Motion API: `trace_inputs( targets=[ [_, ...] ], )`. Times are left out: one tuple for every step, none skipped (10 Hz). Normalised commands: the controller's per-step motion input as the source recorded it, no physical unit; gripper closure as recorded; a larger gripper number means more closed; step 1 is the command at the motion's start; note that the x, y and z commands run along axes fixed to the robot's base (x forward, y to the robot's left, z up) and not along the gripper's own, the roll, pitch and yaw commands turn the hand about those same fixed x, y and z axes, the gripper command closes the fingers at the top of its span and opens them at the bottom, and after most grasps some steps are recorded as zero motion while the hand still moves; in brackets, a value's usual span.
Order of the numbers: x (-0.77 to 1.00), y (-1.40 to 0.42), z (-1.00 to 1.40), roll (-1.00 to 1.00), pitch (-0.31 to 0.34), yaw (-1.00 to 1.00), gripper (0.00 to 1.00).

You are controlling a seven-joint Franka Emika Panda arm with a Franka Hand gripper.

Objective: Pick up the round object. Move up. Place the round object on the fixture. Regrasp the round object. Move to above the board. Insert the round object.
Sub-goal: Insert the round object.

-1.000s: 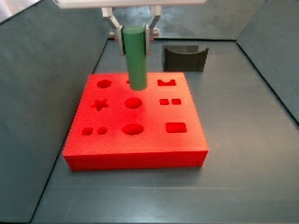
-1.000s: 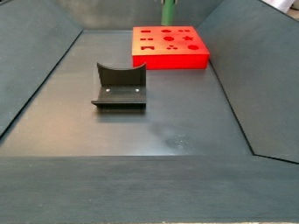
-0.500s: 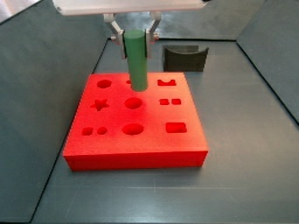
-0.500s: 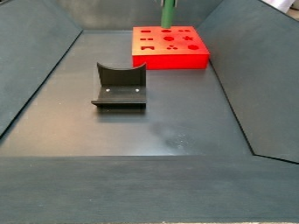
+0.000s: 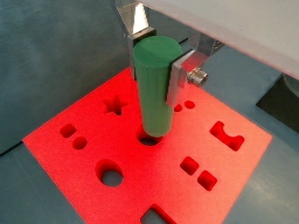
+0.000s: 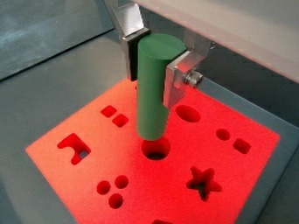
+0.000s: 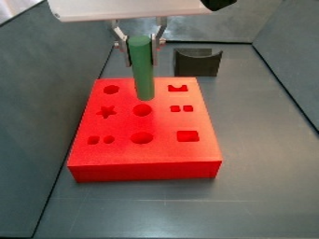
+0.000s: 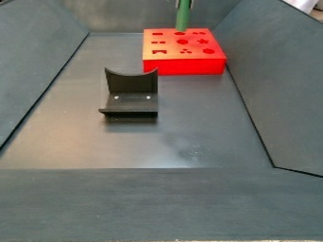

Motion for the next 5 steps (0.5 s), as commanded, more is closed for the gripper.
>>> trace_inputs(
  targets=[
    [0.0,-0.02,-0.58,0.17,-0.106,0.08,1.0],
    [0.0,-0.05,-0.88,0.18,-0.1,0.05,1.0],
    [0.0,-0.07,-0.92,0.2,-0.08,0.0,1.0],
    [0.0,-0.05,-0.89,0.21,-0.089,0.0,1.0],
    [0.0,-0.07,-0.87,0.21,-0.1,0.0,1.0]
  ],
)
